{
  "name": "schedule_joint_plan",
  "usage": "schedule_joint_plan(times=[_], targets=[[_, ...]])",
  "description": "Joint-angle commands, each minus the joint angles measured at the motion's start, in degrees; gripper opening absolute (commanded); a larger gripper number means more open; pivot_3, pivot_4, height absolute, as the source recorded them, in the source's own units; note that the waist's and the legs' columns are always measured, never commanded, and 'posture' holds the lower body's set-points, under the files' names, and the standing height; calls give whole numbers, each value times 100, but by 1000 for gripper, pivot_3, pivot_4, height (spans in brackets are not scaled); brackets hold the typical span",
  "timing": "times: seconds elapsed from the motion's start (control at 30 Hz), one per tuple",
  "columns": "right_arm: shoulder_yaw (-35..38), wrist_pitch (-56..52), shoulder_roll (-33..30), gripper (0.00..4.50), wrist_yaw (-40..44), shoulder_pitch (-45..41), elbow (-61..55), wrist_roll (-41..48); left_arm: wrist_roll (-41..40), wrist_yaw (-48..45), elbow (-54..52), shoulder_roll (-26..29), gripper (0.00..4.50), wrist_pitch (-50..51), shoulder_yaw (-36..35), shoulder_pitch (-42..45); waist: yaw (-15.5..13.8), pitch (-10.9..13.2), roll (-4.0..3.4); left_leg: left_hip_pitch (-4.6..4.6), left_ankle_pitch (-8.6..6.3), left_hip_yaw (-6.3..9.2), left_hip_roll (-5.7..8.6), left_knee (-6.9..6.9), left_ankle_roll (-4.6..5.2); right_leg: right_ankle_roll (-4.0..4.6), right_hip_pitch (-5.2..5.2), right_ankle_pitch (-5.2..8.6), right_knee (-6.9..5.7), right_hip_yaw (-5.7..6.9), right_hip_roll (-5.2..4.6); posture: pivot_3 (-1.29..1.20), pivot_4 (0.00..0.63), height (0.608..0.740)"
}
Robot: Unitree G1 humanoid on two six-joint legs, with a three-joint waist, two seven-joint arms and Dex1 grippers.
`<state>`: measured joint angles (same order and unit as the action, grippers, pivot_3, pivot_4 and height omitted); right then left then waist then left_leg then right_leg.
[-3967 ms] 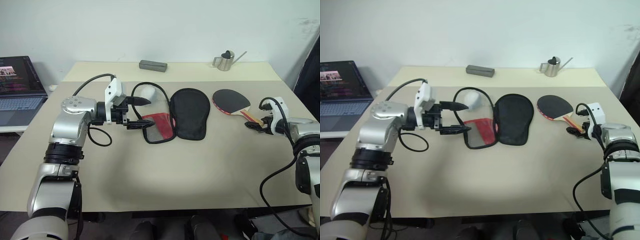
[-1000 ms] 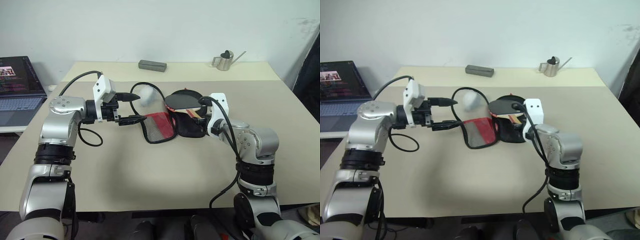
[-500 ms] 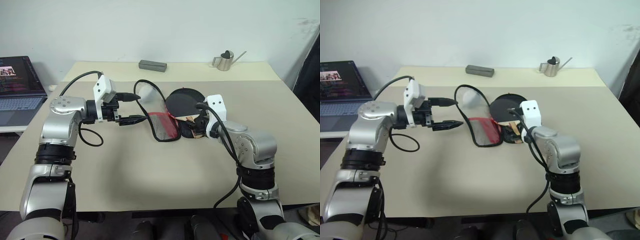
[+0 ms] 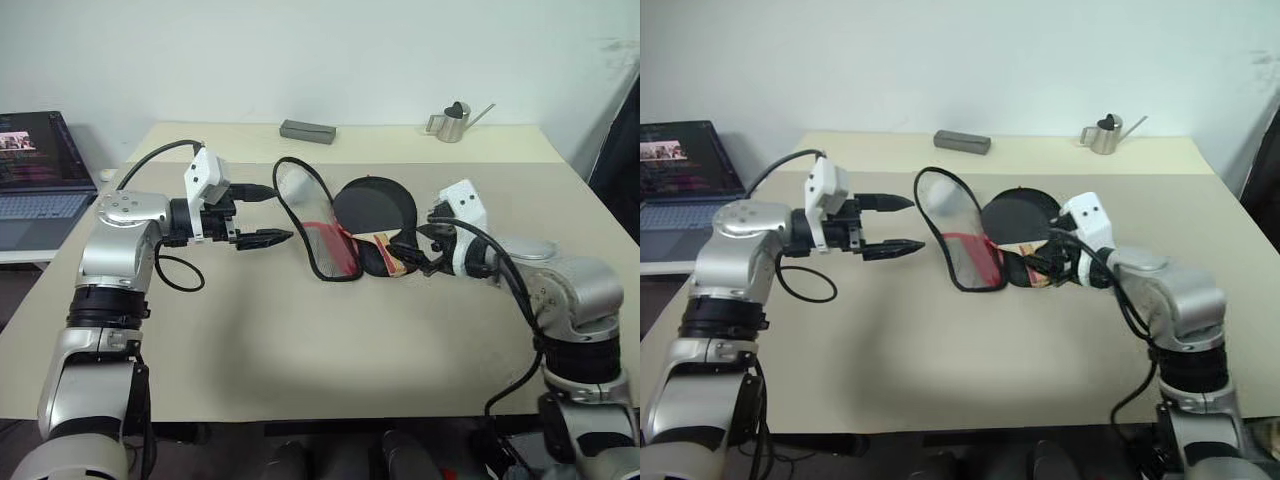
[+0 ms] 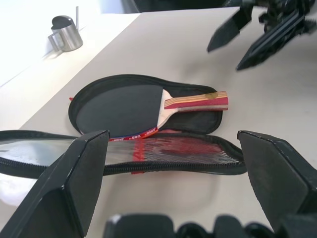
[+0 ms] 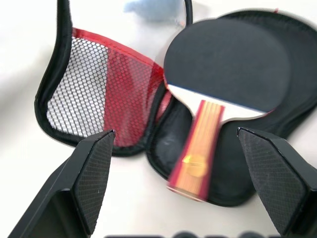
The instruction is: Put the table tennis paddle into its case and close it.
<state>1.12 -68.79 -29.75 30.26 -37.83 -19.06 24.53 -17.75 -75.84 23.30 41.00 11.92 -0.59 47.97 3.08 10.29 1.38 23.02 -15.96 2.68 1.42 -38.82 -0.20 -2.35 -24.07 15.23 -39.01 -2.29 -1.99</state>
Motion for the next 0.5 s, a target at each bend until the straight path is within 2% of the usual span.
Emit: schedule_joint_plan(times=[0.03,0.17,0.5], targets=[[-154,581,-359,4322,477,155,122,-4,-87,-1,-65,79,4500,-68,-171,118,2,0,0,0,0,0,-1,0,0,0,0,0,0,0,1,0,150,740],[-546,1289,-682,4322,796,349,419,-304,-94,19,-67,75,4500,-67,-180,104,0,0,1,1,0,-2,-1,-1,0,0,0,0,1,-2,1,0,150,740],[-1232,2547,-716,4322,1009,369,982,-1070,-91,50,-74,66,4500,-65,-181,138,-18,0,1,1,0,-2,-1,-3,-1,0,0,0,0,-2,0,0,150,740]])
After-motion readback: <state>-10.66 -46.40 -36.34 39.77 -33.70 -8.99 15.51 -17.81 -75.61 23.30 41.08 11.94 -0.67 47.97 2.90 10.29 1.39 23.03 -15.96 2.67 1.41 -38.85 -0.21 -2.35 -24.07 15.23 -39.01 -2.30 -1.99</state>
